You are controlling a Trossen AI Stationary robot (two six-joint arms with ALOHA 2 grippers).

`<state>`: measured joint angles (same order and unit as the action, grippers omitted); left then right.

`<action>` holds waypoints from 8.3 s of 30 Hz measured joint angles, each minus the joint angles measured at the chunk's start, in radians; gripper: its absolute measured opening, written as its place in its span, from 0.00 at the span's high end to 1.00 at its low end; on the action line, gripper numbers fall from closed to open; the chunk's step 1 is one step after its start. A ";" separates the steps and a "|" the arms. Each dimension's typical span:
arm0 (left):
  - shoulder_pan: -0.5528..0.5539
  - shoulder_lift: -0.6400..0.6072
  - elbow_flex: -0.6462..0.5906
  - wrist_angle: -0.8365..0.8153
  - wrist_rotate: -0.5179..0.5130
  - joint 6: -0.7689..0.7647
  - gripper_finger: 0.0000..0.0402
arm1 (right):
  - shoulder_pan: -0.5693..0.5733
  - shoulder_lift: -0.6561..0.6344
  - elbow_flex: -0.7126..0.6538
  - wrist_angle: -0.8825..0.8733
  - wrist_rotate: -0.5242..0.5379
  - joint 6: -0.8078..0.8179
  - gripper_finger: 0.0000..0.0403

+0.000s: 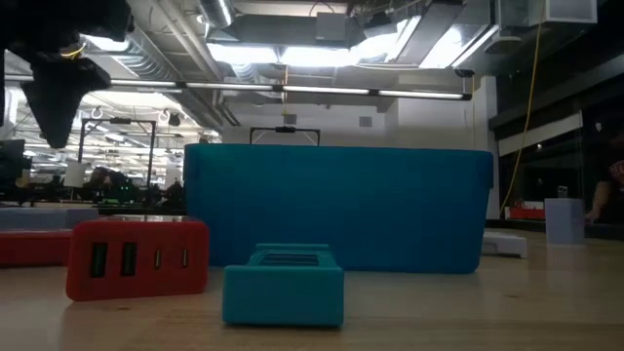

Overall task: Pick & Place Office items
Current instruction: Put the light blue charger adapter into the blue bin, then put the orange charger adapter into the blue bin

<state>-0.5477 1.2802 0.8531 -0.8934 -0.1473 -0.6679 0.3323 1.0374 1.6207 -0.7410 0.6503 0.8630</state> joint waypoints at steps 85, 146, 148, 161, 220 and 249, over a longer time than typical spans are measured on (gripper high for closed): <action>0.412 0.277 0.193 0.510 0.244 0.355 0.47 | 0.088 0.003 0.000 0.098 0.038 -0.161 0.14; -0.340 0.266 0.201 0.104 0.148 -1.428 0.29 | 0.167 0.003 0.000 0.177 0.120 -0.195 0.14; -0.322 0.297 0.201 0.111 0.177 -1.385 0.29 | 0.167 0.003 0.000 0.177 0.120 -0.194 0.14; -0.330 0.432 0.201 0.144 0.224 -1.267 0.26 | 0.167 0.001 0.000 0.198 0.093 -0.190 0.14; 0.472 0.328 0.204 0.478 0.244 0.417 0.44 | 0.167 0.003 0.000 0.285 0.115 -0.288 0.14; 0.491 0.328 0.266 0.501 0.228 0.387 0.41 | 0.167 0.003 0.000 0.285 0.120 -0.296 0.14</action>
<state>-0.0566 1.6085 1.1191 -0.3920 0.0804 -0.2807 0.4992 1.0405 1.6207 -0.4564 0.7704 0.5674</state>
